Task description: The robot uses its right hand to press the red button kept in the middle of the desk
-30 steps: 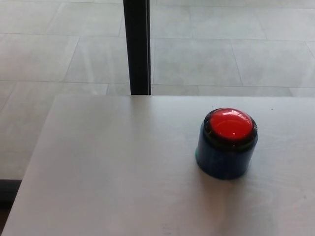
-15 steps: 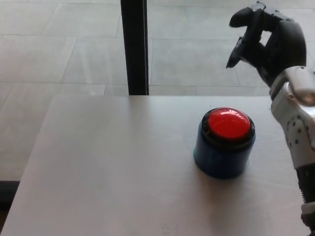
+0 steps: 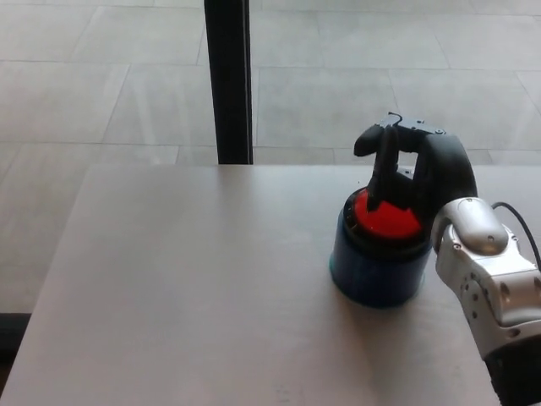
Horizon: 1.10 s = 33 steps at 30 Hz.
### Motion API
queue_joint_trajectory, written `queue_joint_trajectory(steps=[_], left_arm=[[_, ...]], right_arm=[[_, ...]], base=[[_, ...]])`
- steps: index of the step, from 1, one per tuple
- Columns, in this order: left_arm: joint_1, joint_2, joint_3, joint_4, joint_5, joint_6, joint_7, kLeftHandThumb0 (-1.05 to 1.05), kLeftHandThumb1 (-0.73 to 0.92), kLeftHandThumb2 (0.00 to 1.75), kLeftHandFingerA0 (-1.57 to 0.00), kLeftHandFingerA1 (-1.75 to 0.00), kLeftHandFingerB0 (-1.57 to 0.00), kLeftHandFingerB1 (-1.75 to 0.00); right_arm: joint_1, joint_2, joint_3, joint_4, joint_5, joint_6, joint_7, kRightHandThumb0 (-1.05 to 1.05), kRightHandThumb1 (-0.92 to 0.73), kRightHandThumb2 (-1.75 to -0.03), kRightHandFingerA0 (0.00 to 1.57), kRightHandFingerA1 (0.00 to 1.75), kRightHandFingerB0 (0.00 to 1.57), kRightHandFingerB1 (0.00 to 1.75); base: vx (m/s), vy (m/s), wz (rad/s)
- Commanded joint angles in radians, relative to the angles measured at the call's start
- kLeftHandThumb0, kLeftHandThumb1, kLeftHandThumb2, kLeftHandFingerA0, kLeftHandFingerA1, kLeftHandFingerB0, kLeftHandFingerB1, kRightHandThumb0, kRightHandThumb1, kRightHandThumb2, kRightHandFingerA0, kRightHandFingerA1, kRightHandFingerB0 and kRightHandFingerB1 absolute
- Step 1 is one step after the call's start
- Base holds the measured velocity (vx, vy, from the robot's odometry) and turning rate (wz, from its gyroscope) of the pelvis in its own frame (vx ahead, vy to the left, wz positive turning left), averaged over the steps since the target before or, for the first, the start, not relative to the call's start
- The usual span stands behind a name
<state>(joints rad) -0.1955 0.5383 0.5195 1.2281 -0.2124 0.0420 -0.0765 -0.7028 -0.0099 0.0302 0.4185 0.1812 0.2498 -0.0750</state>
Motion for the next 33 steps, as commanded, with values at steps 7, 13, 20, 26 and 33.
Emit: queue_joint_trajectory(steps=[7,13,20,26,33], left_arm=[[0.004,0.024,-0.007,0.005,-0.005,-0.025,0.007,-0.80,0.92,1.27,-0.55,-1.07,-0.34,-0.86],[0.000,0.026,-0.010,0.002,-0.005,-0.015,0.012,-0.79,0.92,1.27,-0.56,-1.06,-0.33,-0.84],[-0.002,0.027,-0.005,0.004,-0.011,-0.019,0.007,-0.79,0.92,1.28,-0.51,-1.03,-0.29,-0.82],[-0.005,0.029,-0.001,0.004,-0.014,-0.018,0.008,-0.80,0.92,1.26,-0.54,-1.07,-0.32,-0.85],[-0.009,0.027,-0.009,-0.001,-0.009,-0.012,0.016,-0.79,0.92,1.27,-0.54,-1.07,-0.32,-0.84]], right_arm=[[0.013,0.000,-0.018,0.120,-0.065,-0.060,0.001,-0.18,-0.45,-1.29,0.93,1.75,0.77,1.52],[0.003,0.012,-0.035,0.171,-0.067,-0.087,-0.006,-0.16,-0.46,-1.29,0.94,1.75,0.78,1.50],[0.026,0.038,-0.076,0.213,-0.053,-0.088,-0.017,-0.16,-0.51,-1.24,0.97,1.75,0.82,1.48],[0.044,0.075,-0.134,0.242,-0.024,-0.075,-0.035,-0.18,-0.51,-1.29,0.97,1.75,0.78,1.55],[0.065,0.074,-0.120,0.238,-0.052,-0.064,-0.018,-0.22,-0.48,-1.30,0.98,1.75,0.77,1.57]], base=[[0.00,0.000,0.00],[0.00,0.000,0.00],[0.00,0.000,0.00],[0.00,0.000,0.00],[0.00,0.000,0.00]])
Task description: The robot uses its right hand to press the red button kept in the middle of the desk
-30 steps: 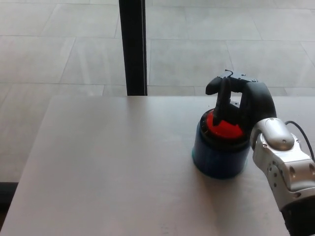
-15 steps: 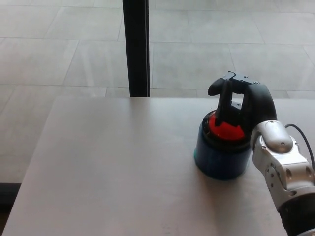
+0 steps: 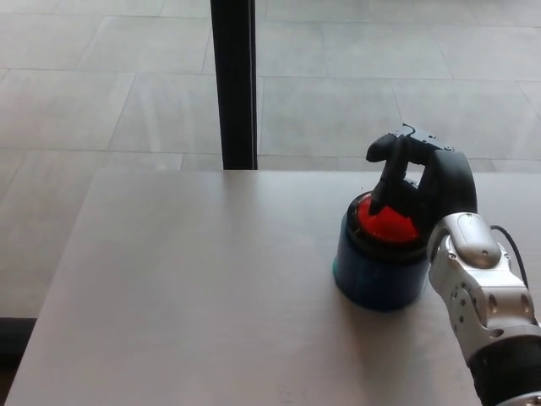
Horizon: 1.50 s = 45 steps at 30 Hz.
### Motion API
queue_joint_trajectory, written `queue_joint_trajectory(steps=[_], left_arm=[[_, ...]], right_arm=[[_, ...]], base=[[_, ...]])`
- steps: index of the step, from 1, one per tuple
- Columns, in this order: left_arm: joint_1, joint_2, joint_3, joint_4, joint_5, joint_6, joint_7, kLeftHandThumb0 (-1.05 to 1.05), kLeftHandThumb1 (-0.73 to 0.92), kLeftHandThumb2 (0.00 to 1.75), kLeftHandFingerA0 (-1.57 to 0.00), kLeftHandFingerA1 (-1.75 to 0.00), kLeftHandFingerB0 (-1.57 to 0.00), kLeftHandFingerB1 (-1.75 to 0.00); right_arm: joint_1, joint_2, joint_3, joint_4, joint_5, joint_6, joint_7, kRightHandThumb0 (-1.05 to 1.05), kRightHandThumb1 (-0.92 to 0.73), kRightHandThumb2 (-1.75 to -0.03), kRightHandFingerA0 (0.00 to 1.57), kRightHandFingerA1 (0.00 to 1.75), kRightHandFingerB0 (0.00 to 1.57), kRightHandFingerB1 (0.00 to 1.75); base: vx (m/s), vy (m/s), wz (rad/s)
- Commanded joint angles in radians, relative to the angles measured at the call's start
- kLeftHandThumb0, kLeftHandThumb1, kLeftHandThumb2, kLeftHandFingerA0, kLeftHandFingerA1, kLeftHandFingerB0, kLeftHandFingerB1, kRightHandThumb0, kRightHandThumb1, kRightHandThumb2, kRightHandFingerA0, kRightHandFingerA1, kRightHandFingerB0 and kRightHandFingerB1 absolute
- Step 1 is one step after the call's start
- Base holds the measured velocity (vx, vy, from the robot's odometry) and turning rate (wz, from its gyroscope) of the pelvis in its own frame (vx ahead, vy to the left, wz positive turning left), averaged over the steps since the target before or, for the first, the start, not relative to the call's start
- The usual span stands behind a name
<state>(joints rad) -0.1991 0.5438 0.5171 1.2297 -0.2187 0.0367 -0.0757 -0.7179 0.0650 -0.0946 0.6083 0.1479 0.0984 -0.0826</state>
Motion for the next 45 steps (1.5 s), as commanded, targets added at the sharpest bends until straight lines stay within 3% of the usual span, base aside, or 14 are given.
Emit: queue_joint_trajectory(steps=[1,8,9,10,13,19,22,26,30,36,37,38,39,45], left_arm=[[-0.004,0.022,-0.011,-0.004,0.002,-0.010,0.014,-0.80,0.92,1.30,-0.54,-1.05,-0.32,-0.84],[-0.008,0.028,-0.004,-0.001,-0.007,-0.009,0.017,-0.80,0.92,1.27,-0.55,-1.08,-0.33,-0.85],[-0.011,0.031,-0.007,0.004,-0.004,-0.002,0.019,-0.80,0.92,1.21,-0.38,-1.32,-0.23,-0.99],[-0.010,0.031,-0.003,0.002,-0.008,0.000,0.014,-0.80,0.92,1.29,-0.52,-1.05,-0.32,-0.84],[-0.014,0.035,0.000,0.001,-0.009,0.001,0.029,-0.79,0.92,1.28,-0.53,-1.05,-0.33,-0.84],[-0.001,0.032,-0.002,0.000,-0.006,-0.005,0.019,-0.82,0.92,1.32,-0.50,-1.02,-0.31,-0.84],[0.003,0.031,-0.007,0.001,-0.002,-0.007,0.018,-0.82,0.92,1.32,-0.52,-1.05,-0.35,-0.87],[0.010,0.034,-0.016,0.003,0.003,-0.010,0.022,-0.81,0.92,1.32,-0.54,-1.04,-0.33,-0.84],[0.012,0.038,-0.006,0.007,-0.011,-0.008,0.014,-0.82,0.92,1.31,-0.54,-1.07,-0.37,-0.88],[0.023,0.041,-0.011,-0.008,-0.007,-0.009,0.012,-0.84,0.92,1.33,-0.57,-1.10,-0.35,-0.87],[0.020,0.044,-0.007,-0.001,-0.010,-0.006,0.011,-0.83,0.92,1.32,-0.54,-1.06,-0.34,-0.85],[0.021,0.043,-0.005,-0.001,-0.012,-0.006,0.013,-0.82,0.92,1.31,-0.55,-1.07,-0.34,-0.86],[0.020,0.042,-0.004,-0.002,-0.013,-0.006,0.016,-0.82,0.92,1.31,-0.55,-1.08,-0.36,-0.88],[0.021,0.045,-0.006,-0.004,-0.010,-0.010,0.007,-0.83,0.92,1.33,-0.53,-1.06,-0.35,-0.87]], right_arm=[[0.079,-0.001,0.004,0.044,-0.017,0.091,-0.011,-0.21,-0.48,-1.31,0.97,1.75,0.78,1.55],[0.039,-0.051,0.012,0.010,-0.027,0.133,0.011,-0.19,-0.55,-1.21,0.95,1.75,0.77,1.52],[0.016,-0.091,0.024,-0.013,-0.049,0.155,0.023,-0.18,-0.55,-1.21,0.94,1.75,0.77,1.52],[0.002,-0.108,0.024,-0.024,-0.051,0.164,0.027,-0.19,-0.54,-1.22,0.94,1.75,0.78,1.53],[-0.053,-0.149,0.026,-0.019,-0.061,0.164,0.032,-0.19,-0.51,-1.28,0.96,1.75,0.79,1.53],[-0.243,-0.258,-0.052,-0.020,0.005,0.234,0.080,-0.20,-0.62,-1.13,0.90,1.75,0.76,1.45],[-0.286,-0.273,-0.073,-0.024,0.011,0.277,0.076,-0.18,-0.59,-1.15,0.92,1.75,0.78,1.45],[-0.348,-0.332,-0.128,-0.046,0.035,0.248,0.109,-0.14,-0.48,-1.34,0.96,1.75,0.80,1.49],[-0.358,-0.408,-0.176,-0.033,0.035,0.235,0.111,-0.11,-0.51,-1.31,1.00,1.75,0.82,1.51],[-0.326,-0.553,-0.286,0.021,0.051,0.212,0.113,-0.12,-0.60,-1.19,0.90,1.75,0.73,1.51],[-0.305,-0.616,-0.315,0.056,0.040,0.188,0.109,-0.16,-0.58,-1.22,1.23,1.49,0.90,1.28],[-0.285,-0.647,-0.330,0.068,0.039,0.169,0.117,-0.17,-0.58,-1.22,1.24,1.50,0.92,1.29],[-0.273,-0.672,-0.339,0.080,0.035,0.160,0.116,-0.11,-0.55,-1.21,0.96,1.75,0.78,1.54],[-0.107,-0.818,-0.427,0.089,0.021,0.103,0.088,-0.18,-0.43,-1.31,1.06,1.75,0.90,1.50]], base=[[0.00,0.000,0.00],[0.00,0.000,0.00],[0.00,0.000,0.00],[0.00,0.000,0.00],[0.00,0.000,0.00],[0.00,0.000,0.00],[0.00,0.000,0.00],[0.00,0.000,0.00],[0.00,0.000,0.00],[0.00,0.000,0.00],[0.00,0.000,0.00],[0.00,0.000,0.00],[0.00,0.000,0.00],[0.00,0.000,0.00]])
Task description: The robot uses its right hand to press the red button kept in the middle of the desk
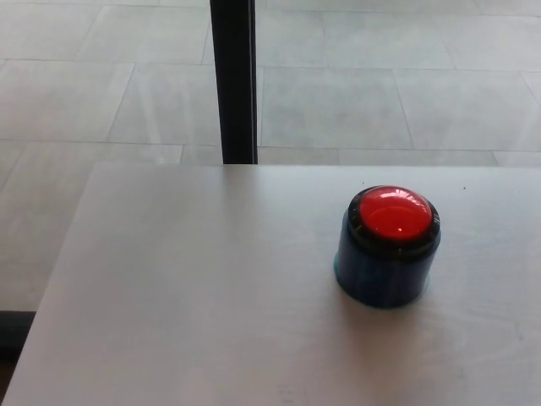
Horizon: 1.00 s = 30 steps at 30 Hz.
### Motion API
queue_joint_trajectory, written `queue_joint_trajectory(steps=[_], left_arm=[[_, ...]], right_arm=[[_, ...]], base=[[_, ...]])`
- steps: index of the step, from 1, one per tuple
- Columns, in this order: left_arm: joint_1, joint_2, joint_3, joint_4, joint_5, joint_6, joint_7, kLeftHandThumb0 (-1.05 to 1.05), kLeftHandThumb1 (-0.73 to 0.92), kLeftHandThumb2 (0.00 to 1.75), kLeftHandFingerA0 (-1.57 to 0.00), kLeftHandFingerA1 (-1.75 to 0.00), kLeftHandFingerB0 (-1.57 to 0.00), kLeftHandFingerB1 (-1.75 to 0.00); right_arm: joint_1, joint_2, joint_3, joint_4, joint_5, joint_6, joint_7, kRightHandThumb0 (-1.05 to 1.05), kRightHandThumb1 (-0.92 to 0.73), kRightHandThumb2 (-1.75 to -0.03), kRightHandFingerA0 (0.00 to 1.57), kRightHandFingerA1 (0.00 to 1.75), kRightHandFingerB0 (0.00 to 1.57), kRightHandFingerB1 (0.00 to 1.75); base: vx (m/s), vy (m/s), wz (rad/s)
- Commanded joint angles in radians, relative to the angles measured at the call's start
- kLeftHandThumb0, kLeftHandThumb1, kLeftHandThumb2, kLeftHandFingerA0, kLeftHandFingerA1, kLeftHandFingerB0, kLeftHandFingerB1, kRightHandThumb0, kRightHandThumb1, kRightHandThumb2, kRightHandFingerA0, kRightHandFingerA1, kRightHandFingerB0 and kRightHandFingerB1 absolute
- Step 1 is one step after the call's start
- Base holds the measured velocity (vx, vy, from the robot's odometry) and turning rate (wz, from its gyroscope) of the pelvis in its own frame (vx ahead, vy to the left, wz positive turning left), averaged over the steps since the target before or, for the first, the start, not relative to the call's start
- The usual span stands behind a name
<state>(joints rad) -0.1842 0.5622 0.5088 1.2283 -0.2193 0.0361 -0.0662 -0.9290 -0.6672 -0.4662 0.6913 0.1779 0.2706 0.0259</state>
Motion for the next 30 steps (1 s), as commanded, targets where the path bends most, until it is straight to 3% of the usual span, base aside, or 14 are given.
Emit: queue_joint_trajectory(steps=[1,3,8,9,10,13,14,15,18,19,21,22,24,30], left_arm=[[0.004,0.029,0.002,-0.001,-0.008,-0.010,-0.002,-0.83,0.92,1.32,-0.53,-1.06,-0.36,-0.87],[0.001,0.030,-0.002,0.000,-0.003,-0.009,0.007,-0.81,0.92,1.32,-0.53,-1.03,-0.35,-0.85],[0.002,0.027,0.016,0.000,-0.020,-0.012,-0.001,-0.80,0.92,1.29,-0.54,-1.07,-0.34,-0.87],[0.001,0.026,0.018,0.001,-0.021,-0.011,-0.002,-0.80,0.92,1.20,-0.40,-1.39,-0.25,-1.04],[-0.003,0.025,0.018,0.002,-0.019,-0.010,0.001,-0.80,0.92,1.29,-0.55,-1.08,-0.33,-0.86],[-0.015,0.024,0.017,0.006,-0.014,-0.002,0.016,-0.80,0.92,1.26,-0.58,-1.12,-0.39,-0.91],[-0.018,0.024,0.011,0.006,-0.008,-0.002,0.016,-0.79,0.92,1.20,-0.42,-1.38,-0.28,-1.05],[-0.020,0.024,0.009,0.005,-0.007,-0.002,0.016,-0.80,0.92,1.28,-0.57,-1.09,-0.35,-0.87],[-0.028,0.025,0.004,0.009,-0.002,0.002,0.016,-0.81,0.92,1.31,-0.54,-1.05,-0.32,-0.84],[-0.028,0.023,0.007,0.006,-0.006,0.005,0.015,-0.80,0.92,1.22,-0.38,-1.33,-0.23,-0.98],[-0.028,0.018,0.010,0.001,-0.010,0.008,0.018,-0.80,0.92,1.29,-0.52,-1.04,-0.31,-0.83],[-0.025,0.018,0.009,0.008,-0.008,-0.003,0.013,-0.80,0.92,1.28,-0.52,-1.04,-0.30,-0.82],[-0.032,0.016,0.001,0.008,0.000,-0.002,0.018,-0.82,0.92,1.21,-0.39,-1.32,-0.23,-0.97],[-0.047,0.015,0.002,0.000,-0.005,-0.003,0.006,-0.83,0.92,1.30,-0.48,-1.01,-0.29,-0.82]], right_arm=[[0.178,-0.120,-0.106,0.008,0.010,-0.090,-0.003,-0.23,-0.39,-1.37,1.07,1.75,0.89,1.54],[0.282,-0.147,-0.157,-0.016,-0.002,-0.103,-0.032,-0.42,-0.34,-1.22,1.38,1.48,1.09,1.29],[0.425,-0.137,-0.279,-0.055,0.021,-0.116,-0.084,-0.55,-0.26,-1.38,1.25,1.62,1.11,1.38],[0.456,-0.122,-0.308,-0.070,0.030,-0.115,-0.096,-0.54,-0.19,-1.48,1.25,1.70,1.13,1.42],[0.514,-0.090,-0.368,-0.100,0.050,-0.110,-0.122,-0.64,-0.27,-1.39,1.33,1.59,1.18,1.38],[0.587,-0.005,-0.470,-0.144,0.093,-0.116,-0.184,-0.56,-0.12,-1.55,1.33,1.66,1.17,1.40],[0.636,0.054,-0.496,-0.164,0.087,-0.167,-0.215,-0.56,-0.22,-1.49,1.31,1.71,1.08,1.48],[0.672,0.097,-0.517,-0.179,0.085,-0.201,-0.232,-0.55,-0.28,-1.49,1.31,1.70,1.08,1.46],[0.733,0.191,-0.561,-0.173,0.084,-0.266,-0.280,-0.56,-0.37,-1.40,1.35,1.64,1.08,1.44],[0.754,0.236,-0.570,-0.129,0.056,-0.345,-0.349,-0.54,-0.44,-1.25,1.50,1.53,1.16,1.32],[0.784,0.302,-0.562,-0.071,-0.020,-0.453,-0.490,-0.59,-0.48,-1.30,1.47,1.56,1.18,1.41],[0.811,0.348,-0.559,-0.047,-0.038,-0.480,-0.538,-0.51,-0.43,-1.45,1.21,1.75,1.02,1.63],[0.824,0.393,-0.578,-0.060,-0.015,-0.504,-0.541,-0.48,-0.38,-1.52,1.15,1.75,0.99,1.71],[0.843,0.434,-0.580,-0.023,0.034,-0.491,-0.506,-0.40,-0.29,-1.66,0.99,1.73,1.01,1.49]], base=[[0.00,0.000,0.00],[0.00,0.000,0.00],[0.00,0.000,0.00],[0.00,0.000,0.00],[0.00,0.000,0.00],[0.00,0.000,0.00],[0.00,0.000,0.00],[0.00,0.000,0.00],[0.00,0.000,0.00],[0.00,0.000,0.00],[0.00,0.000,0.00],[0.00,0.000,0.00],[0.00,0.000,0.00],[0.00,0.000,0.00]])
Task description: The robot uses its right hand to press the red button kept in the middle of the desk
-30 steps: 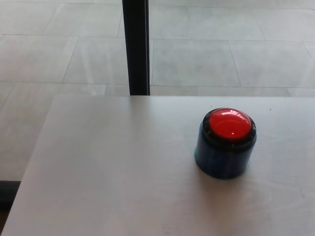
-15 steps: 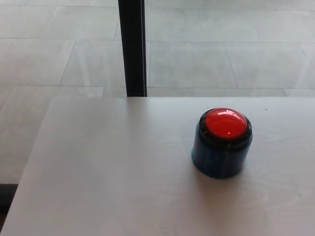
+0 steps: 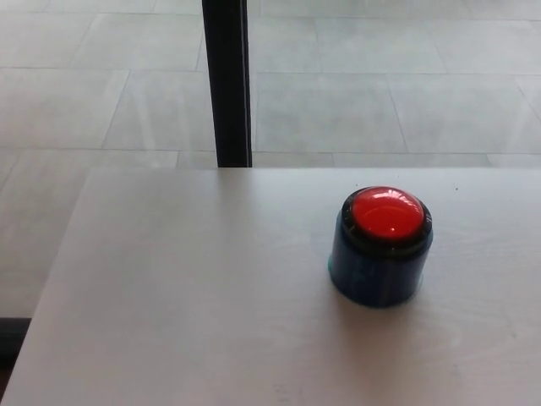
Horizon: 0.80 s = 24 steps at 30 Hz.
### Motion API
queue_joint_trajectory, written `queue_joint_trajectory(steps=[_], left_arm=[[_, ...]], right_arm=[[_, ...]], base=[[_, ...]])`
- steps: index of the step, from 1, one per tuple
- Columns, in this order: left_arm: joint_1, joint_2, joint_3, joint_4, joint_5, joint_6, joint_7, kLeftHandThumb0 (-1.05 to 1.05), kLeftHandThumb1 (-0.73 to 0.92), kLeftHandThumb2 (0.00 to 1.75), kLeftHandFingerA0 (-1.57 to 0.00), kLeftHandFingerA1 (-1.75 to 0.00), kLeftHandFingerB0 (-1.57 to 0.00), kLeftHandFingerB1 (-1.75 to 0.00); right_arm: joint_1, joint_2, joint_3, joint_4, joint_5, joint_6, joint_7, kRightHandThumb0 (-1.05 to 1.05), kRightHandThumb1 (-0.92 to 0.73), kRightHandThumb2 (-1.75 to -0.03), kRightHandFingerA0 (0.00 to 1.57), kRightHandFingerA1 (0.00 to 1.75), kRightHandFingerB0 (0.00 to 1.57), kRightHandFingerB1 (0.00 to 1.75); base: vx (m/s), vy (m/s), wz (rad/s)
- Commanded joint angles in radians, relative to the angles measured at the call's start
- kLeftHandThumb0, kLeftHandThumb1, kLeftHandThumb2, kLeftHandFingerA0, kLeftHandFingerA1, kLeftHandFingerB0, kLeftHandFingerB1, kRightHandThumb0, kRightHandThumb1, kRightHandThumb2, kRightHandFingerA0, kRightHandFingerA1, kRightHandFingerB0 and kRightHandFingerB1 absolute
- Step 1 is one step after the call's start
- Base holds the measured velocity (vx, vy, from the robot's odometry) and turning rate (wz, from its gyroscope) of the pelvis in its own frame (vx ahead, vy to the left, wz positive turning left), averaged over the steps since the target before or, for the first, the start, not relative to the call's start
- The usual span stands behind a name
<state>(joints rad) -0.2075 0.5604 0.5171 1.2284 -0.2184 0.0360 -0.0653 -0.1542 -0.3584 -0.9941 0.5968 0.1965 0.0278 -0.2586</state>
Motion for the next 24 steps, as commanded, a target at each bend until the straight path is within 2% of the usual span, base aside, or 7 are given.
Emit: queue_joint_trajectory(steps=[1,2,4,7,13,14,24], left_arm=[[-0.028,0.018,-0.005,0.005,-0.006,0.002,0.008,-0.79,0.92,1.28,-0.50,-1.02,-0.30,-0.82],[-0.038,0.021,-0.009,0.013,-0.002,0.003,0.004,-0.82,0.92,1.27,-0.52,-1.06,-0.31,-0.83],[-0.044,0.022,-0.018,0.010,0.005,0.006,0.009,-0.80,0.92,1.28,-0.54,-1.07,-0.31,-0.84],[-0.054,0.020,-0.017,0.007,-0.004,0.014,0.015,-0.83,0.92,1.30,-0.54,-1.08,-0.30,-0.85],[-0.055,0.017,-0.011,0.016,-0.012,0.010,0.018,-0.80,0.92,1.25,-0.54,-1.08,-0.30,-0.83],[-0.051,0.018,-0.020,0.014,-0.003,0.006,0.022,-0.80,0.92,1.26,-0.58,-1.11,-0.32,-0.85],[-0.056,0.020,-0.014,0.017,-0.010,0.017,0.022,-0.81,0.92,1.26,-0.59,-1.11,-0.33,-0.83]], right_arm=[[0.074,0.125,-0.045,0.074,0.013,-0.238,-0.217,-0.38,-0.29,-1.67,1.00,1.74,1.01,1.49],[0.099,0.136,-0.027,0.049,0.017,-0.187,-0.181,-0.40,-0.26,-1.68,0.90,1.74,0.95,1.50],[0.111,0.159,-0.036,0.003,0.064,-0.167,-0.141,-0.48,-0.41,-1.37,1.55,1.64,1.23,1.43],[0.131,0.168,-0.020,-0.024,0.080,-0.164,-0.110,-0.46,-0.16,-1.62,1.35,1.74,1.13,1.59],[0.154,0.165,0.016,-0.041,0.099,-0.136,-0.112,-0.43,-0.23,-1.54,1.31,1.73,1.08,1.57],[0.157,0.164,0.017,-0.050,0.114,-0.118,-0.110,-0.47,-0.39,-1.28,1.54,1.56,1.16,1.34],[0.179,0.181,0.027,-0.115,0.233,0.015,-0.073,-0.45,-0.11,-1.53,1.32,1.75,1.17,1.57]], base=[[0.00,0.000,0.00],[0.00,0.000,0.00],[0.00,0.000,0.00],[0.00,0.000,0.00],[0.00,0.000,0.00],[0.00,0.000,0.00],[0.00,0.000,0.00]])
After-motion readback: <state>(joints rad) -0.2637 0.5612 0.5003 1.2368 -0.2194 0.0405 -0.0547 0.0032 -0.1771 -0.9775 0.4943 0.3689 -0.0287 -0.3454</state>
